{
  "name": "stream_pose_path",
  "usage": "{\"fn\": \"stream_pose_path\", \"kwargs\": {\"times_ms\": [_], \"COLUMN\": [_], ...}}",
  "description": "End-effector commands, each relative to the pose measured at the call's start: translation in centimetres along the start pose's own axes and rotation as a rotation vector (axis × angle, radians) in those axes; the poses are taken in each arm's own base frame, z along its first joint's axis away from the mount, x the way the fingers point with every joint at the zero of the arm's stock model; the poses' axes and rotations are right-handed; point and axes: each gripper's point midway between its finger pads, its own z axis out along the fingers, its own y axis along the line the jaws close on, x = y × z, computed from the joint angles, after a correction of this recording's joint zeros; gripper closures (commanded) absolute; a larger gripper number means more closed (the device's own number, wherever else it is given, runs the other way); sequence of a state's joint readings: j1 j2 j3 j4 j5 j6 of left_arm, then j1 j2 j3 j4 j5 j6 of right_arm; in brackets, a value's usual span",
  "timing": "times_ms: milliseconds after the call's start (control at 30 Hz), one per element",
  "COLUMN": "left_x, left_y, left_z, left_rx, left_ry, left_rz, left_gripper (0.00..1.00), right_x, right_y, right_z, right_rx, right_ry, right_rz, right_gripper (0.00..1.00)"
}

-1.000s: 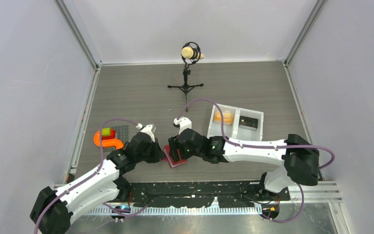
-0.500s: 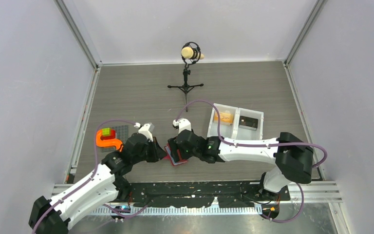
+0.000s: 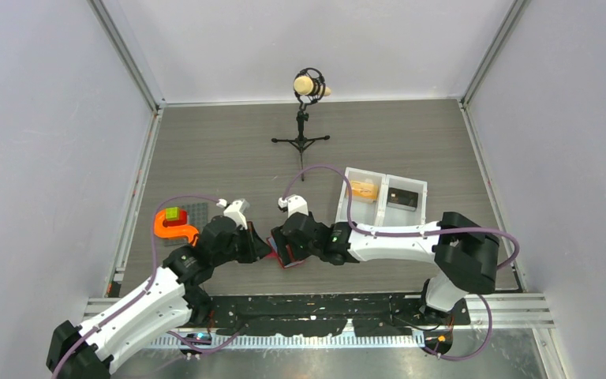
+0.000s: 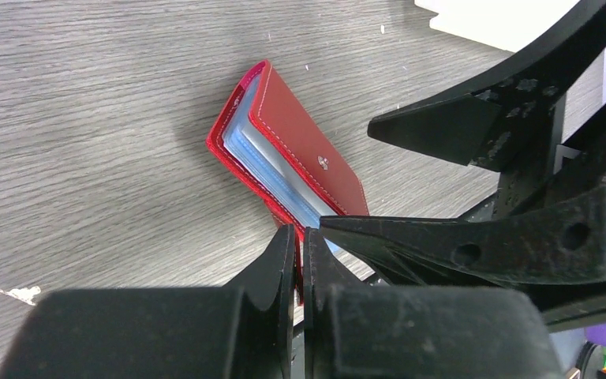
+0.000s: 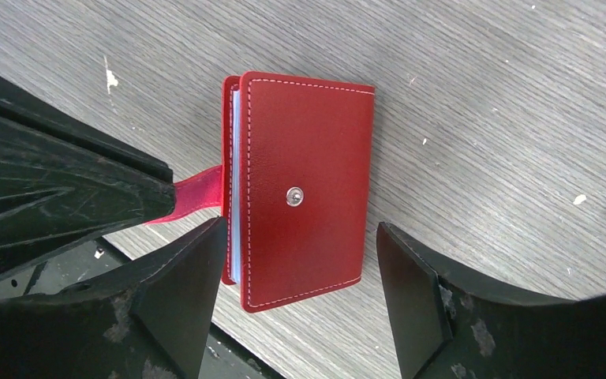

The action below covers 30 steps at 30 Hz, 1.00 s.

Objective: Take the credit cards out of the card holder
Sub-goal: Open the card holder at the center of the board.

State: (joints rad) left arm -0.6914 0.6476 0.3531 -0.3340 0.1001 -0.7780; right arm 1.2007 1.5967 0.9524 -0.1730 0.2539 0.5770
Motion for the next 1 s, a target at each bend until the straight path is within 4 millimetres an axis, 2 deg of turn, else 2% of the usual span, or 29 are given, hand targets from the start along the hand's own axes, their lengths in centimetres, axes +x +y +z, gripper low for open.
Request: {"fn": "stream_pose_path", "kwargs": {"times_ms": [0, 300, 500, 967], "left_x": [-1.4, -1.1, -1.0, -0.5], "left_y": [-1.8, -1.3, -0.7, 0.4], "left_z": [-0.4, -0.5, -0.5, -0.3], "left_rx": [0.065, 0.046, 0.022, -0.021], "left_ry": [-0.042, -0.038, -0.039, -0.025], "left_rz": [-0.001, -0.002, 0.002, 0.012], "left_gripper": [1.0, 1.0, 1.0, 1.0], "right_x": [-0.9, -0.1, -0.1, -0.8], "right_y": [0.4, -0.7, -1.6, -1.8], "right_z": [0.4, 1.1, 0.8, -0.4], "right_rx": [0.007, 0.056, 0.102, 0.099], "right_ry": [-0.031, -0.017, -0.018, -0.038], "right_rz": [0.0, 0.002, 0.001, -0.004], "right_gripper": [0.24, 0.32, 0.34, 0.28]}}
